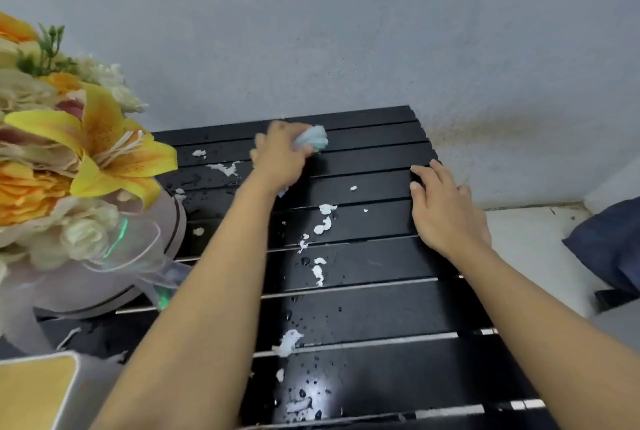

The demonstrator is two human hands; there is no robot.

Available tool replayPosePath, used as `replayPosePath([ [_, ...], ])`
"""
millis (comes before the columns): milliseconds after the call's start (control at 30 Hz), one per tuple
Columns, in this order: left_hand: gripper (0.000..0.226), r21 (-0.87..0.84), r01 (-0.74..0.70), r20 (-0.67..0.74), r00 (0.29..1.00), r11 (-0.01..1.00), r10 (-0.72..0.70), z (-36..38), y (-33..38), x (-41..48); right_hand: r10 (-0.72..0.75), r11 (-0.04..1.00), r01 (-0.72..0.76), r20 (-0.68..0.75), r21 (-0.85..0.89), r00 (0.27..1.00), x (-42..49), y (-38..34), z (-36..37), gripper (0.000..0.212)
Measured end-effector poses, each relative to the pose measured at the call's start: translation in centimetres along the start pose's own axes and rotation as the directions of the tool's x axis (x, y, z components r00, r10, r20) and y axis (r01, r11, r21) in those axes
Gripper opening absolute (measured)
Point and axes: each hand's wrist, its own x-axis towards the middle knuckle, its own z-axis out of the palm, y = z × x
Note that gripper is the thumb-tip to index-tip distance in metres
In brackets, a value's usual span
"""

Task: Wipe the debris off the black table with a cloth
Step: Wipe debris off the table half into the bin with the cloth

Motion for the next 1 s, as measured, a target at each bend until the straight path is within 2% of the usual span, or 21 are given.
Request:
replayPosePath([
  [67, 0.037, 0.155, 0.006, -0.011, 1.0, 0.988, -0.004, 2.4, -0.3, -0.9, 0.007, 0.995, -0.003, -0.037, 0.103, 0.999, 0.0, 0.2, -0.3, 0.038],
  [133, 0.037, 0.143, -0.029, -0.017, 0.999, 0.989, 0.032, 2.8, 0.3, -2.4, -0.016, 0.976, 0.035, -0.09, 0.214, 0.996, 0.0, 0.4, -0.4, 0.033],
  [200, 0.036, 0.106, -0.129, 0.042, 0.991, 0.986, 0.125, 2.7, 1.1, -5.4, -0.049, 0.96, 0.078, -0.113, 0.267, 0.992, -0.1, 0.4, -0.5, 0.03],
  [267, 0.033, -0.018, -0.247, 0.169, 0.954, 0.969, 0.246, 2.5, 1.5, -9.4, -0.08, 0.951, 0.116, -0.134, 0.285, 0.988, -0.4, 0.3, -0.8, 0.027],
  [333, 0.032, -0.246, -0.245, 0.302, 0.9, 0.938, 0.315, 1.3, 1.2, -12.3, -0.116, 0.961, 0.143, -0.122, 0.238, 0.986, -1.6, 0.4, -1.5, 0.027],
  [367, 0.031, -0.328, -0.201, 0.311, 0.899, 0.923, 0.307, 0.6, 0.7, -12.3, -0.122, 0.968, 0.141, -0.103, 0.205, 0.987, -2.5, 0.5, -1.7, 0.028],
  [433, 0.029, -0.366, -0.122, 0.197, 0.959, 0.923, 0.205, -0.7, -0.2, -10.1, -0.076, 0.985, 0.086, -0.068, 0.151, 0.995, -5.3, 1.2, -2.5, 0.032],
  [500, 0.032, -0.21, -0.079, 0.05, 0.995, 0.974, 0.091, -1.2, -0.9, -7.7, -0.025, 0.997, 0.025, -0.005, 0.077, 1.0, -8.6, 2.0, -3.1, 0.038],
  [567, 0.036, 0.036, 0.018, 0.021, 1.0, 0.999, -0.019, -0.3, -0.9, -6.8, 0.014, 0.999, -0.011, 0.079, -0.038, 0.997, -11.4, 2.7, -3.1, 0.046],
  [633, 0.037, 0.164, 0.007, 0.029, 0.999, 0.986, -0.012, 0.6, -0.5, -7.5, 0.025, 0.992, -0.013, 0.093, -0.128, 0.995, -12.8, 3.0, -2.6, 0.051],
  [733, 0.036, 0.173, -0.104, 0.023, 0.995, 0.979, 0.102, 1.2, 0.5, -11.9, -0.006, 0.99, 0.013, 0.048, -0.142, 0.999, -12.8, 2.8, -2.2, 0.051],
  [800, 0.035, 0.114, -0.225, 0.07, 0.973, 0.968, 0.218, 1.5, 1.5, -16.7, -0.007, 0.99, 0.013, 0.04, -0.143, 0.999, -12.6, 2.7, -2.0, 0.05],
  [867, 0.033, -0.08, -0.304, 0.21, 0.926, 0.949, 0.314, 0.8, 2.2, -20.5, -0.007, 0.99, 0.012, 0.035, -0.141, 0.999, -12.6, 2.8, -2.0, 0.049],
  [933, 0.032, -0.329, -0.239, 0.314, 0.885, 0.914, 0.344, -0.4, 2.2, -20.9, -0.017, 0.989, 0.02, 0.024, -0.145, 1.0, -12.7, 2.8, -2.0, 0.048],
  [967, 0.034, -0.393, -0.185, 0.283, 0.908, 0.901, 0.31, -0.8, 1.8, -19.8, -0.021, 0.989, 0.024, 0.027, -0.148, 0.999, -12.7, 2.8, -2.1, 0.048],
  [1000, 0.035, -0.388, -0.119, 0.221, 0.951, 0.914, 0.217, -1.0, 1.3, -18.3, -0.022, 0.989, 0.027, 0.033, -0.149, 0.999, -12.7, 2.8, -2.1, 0.048],
])
